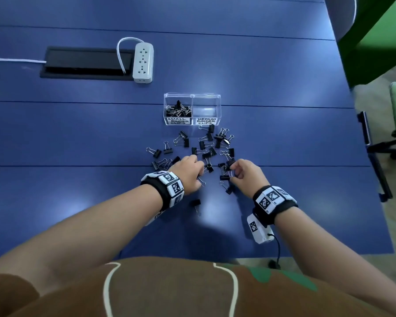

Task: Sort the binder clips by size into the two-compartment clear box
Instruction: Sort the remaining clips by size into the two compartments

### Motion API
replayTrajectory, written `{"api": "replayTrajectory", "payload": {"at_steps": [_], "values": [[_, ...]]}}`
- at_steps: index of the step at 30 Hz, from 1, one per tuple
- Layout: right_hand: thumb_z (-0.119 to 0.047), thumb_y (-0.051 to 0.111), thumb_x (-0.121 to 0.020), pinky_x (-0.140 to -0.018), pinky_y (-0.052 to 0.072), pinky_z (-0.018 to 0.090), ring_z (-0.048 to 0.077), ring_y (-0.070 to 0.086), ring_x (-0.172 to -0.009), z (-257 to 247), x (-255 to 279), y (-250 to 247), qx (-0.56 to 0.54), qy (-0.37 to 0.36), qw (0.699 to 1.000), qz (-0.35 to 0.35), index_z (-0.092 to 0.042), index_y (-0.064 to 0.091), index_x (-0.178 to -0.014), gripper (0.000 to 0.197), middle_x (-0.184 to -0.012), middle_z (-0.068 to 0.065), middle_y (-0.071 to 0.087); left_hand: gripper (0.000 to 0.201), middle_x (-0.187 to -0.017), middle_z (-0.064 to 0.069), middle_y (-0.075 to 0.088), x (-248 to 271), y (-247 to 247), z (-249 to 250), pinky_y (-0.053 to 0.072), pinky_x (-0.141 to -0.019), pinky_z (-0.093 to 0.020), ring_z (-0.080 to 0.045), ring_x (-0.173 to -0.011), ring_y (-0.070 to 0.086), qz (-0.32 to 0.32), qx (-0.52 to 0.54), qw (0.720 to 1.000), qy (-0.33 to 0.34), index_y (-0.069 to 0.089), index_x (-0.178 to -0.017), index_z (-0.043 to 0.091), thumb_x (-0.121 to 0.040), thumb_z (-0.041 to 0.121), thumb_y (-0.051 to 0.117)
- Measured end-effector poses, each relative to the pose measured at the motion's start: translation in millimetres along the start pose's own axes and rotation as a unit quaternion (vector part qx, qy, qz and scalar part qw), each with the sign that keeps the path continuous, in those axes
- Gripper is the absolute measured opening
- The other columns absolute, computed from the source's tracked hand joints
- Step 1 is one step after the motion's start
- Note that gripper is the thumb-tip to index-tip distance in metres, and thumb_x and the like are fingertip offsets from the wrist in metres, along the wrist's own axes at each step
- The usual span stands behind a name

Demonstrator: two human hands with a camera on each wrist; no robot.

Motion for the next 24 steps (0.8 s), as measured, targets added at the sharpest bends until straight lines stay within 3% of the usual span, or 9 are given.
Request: {"api": "replayTrajectory", "payload": {"at_steps": [4, 10, 15, 21, 24], "values": [[-0.004, 0.061, -0.077, -0.070, 0.039, 0.021, 0.015, 0.049, -0.069, -1, 2, 6, -0.011, -0.009, 1.000, -0.007, -0.014, 0.061, -0.093, 0.019, -0.085, 0.001, 0.055, 0.013, -0.097, -0.006, 0.051, 1, -4, 4, 0.048, -0.081, -0.038, -0.026, -0.096, 0.050, 0.028, 0.023, 0.999, -0.021, 0.055, -0.087, 0.013, -0.076, 0.020, 0.055], [-0.007, 0.060, -0.079, -0.072, 0.038, 0.019, 0.014, 0.050, -0.073, -3, -3, -8, -0.022, -0.005, 0.999, 0.037, -0.014, 0.061, -0.092, 0.015, -0.087, 0.000, 0.054, 0.029, -0.110, -0.007, 0.053, -15, -5, 12, 0.047, -0.092, -0.041, -0.027, -0.104, 0.052, 0.054, 0.090, 0.993, -0.056, 0.049, -0.105, 0.012, -0.085, 0.029, 0.062], [-0.009, 0.063, -0.078, -0.075, 0.040, 0.023, 0.016, 0.049, -0.074, -11, -7, 3, -0.002, -0.018, 1.000, 0.005, -0.014, 0.060, -0.102, 0.024, -0.089, 0.000, 0.050, 0.043, -0.121, -0.011, 0.052, -23, -2, 18, 0.045, -0.097, -0.043, -0.029, -0.113, 0.050, 0.059, 0.096, 0.991, -0.071, 0.045, -0.116, 0.009, -0.084, 0.029, 0.065], [-0.010, 0.069, -0.074, -0.064, 0.037, 0.018, 0.014, 0.052, -0.070, -8, -5, 8, -0.013, -0.021, 0.998, -0.049, -0.018, 0.057, -0.101, 0.030, -0.088, 0.000, 0.053, 0.045, -0.119, -0.006, 0.050, -13, -5, 11, 0.050, -0.088, -0.041, -0.026, -0.111, 0.049, 0.064, 0.059, 0.993, -0.078, 0.045, -0.117, 0.015, -0.077, 0.025, 0.063], [-0.008, 0.063, -0.076, -0.072, 0.040, 0.023, 0.017, 0.052, -0.076, -3, -7, -5, -0.029, -0.010, 0.999, -0.014, -0.016, 0.059, -0.101, 0.027, -0.087, 0.000, 0.056, 0.041, -0.114, -0.007, 0.048, -11, -9, 18, 0.049, -0.085, -0.037, -0.025, -0.108, 0.047, 0.097, 0.013, 0.995, -0.022, 0.049, -0.118, 0.016, -0.080, 0.023, 0.061]]}}
Point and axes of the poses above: each hand's wrist, its own x-axis away from the middle knuckle, its own y-axis out of the palm, z = x × y, the point moved 4 cm from there along -x, towards the middle knuckle
